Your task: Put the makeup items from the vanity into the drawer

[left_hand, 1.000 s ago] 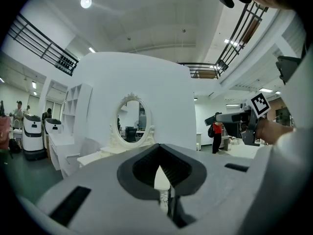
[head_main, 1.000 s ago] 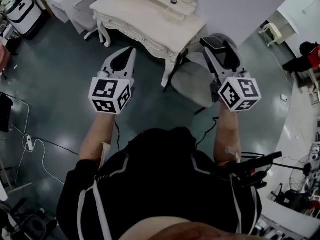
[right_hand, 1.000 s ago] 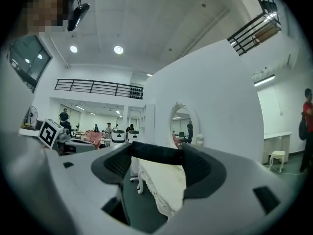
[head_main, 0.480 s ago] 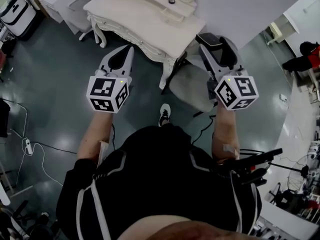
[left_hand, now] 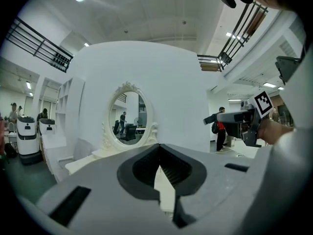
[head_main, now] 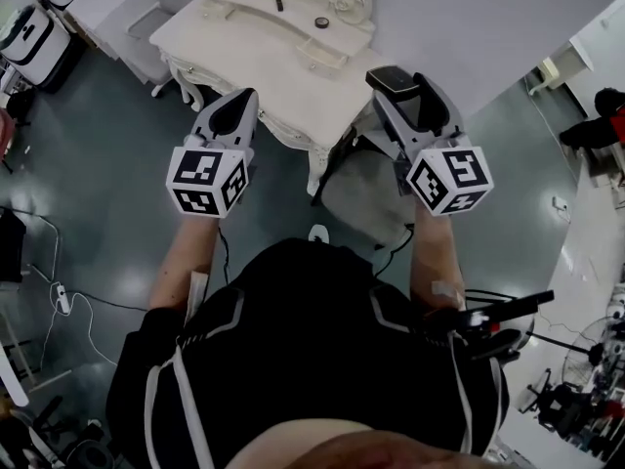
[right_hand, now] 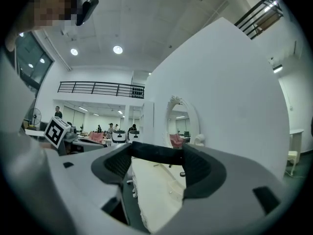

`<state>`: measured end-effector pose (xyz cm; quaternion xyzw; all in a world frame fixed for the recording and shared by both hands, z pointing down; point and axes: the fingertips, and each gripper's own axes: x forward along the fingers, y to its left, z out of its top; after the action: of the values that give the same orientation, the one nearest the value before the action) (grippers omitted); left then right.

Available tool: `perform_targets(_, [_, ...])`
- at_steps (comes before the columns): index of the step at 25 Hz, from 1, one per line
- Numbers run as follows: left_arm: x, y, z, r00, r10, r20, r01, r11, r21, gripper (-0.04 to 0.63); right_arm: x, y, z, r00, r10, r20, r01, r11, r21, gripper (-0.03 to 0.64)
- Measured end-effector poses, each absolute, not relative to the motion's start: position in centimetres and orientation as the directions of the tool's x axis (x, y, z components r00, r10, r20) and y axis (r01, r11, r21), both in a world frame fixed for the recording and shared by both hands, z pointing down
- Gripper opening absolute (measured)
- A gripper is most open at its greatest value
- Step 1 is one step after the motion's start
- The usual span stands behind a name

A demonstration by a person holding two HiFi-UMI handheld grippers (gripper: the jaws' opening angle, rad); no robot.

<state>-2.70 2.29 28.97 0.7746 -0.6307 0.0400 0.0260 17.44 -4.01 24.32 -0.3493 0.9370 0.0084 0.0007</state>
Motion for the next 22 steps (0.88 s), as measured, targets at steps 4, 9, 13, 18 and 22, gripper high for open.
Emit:
perform_targets(4, [-1.0, -2.2, 28.9, 0.209, -0.972, 0.105, -0.977, -0.212, -0.014, 0.003, 18.9, -7.7, 24.2, -0.757, -0.653, -0.018, -0.654, 0.757, 0.007, 0.328])
perform_targets(9, [0.2, -6.6, 30.0, 0.210, -0.969, 0.131, -0.977, -0.212, -0.004, 0.003, 19.6, -11.5, 25.1, -0.778, -0.628, 0.008, -0.628, 0.778, 0.002, 0.328])
perform_targets(13, [0.1, -9.6, 31.0, 0.214, -0.965, 0.154, -0.976, -0.218, -0.008, 0.003, 18.8, -14.7, 26.6, -0.786, -0.617, 0.042, -0.617, 0.787, 0.000, 0.328])
perform_targets(18, [-1.9, -12.8, 32.4, 0.236, -0.957, 0.169, -0.971, -0.237, 0.013, 0.003, 16.6, -17.9, 28.6, -0.783, -0.615, 0.088, -0.618, 0.786, -0.010, 0.328])
perform_targets(22, [-4.6, -15.7, 34.0, 0.266, -0.948, 0.178, -0.964, -0.264, 0.036, 0.003, 14.1, -20.3, 30.3, -0.764, -0.633, 0.126, -0.640, 0.768, -0.025, 0.328])
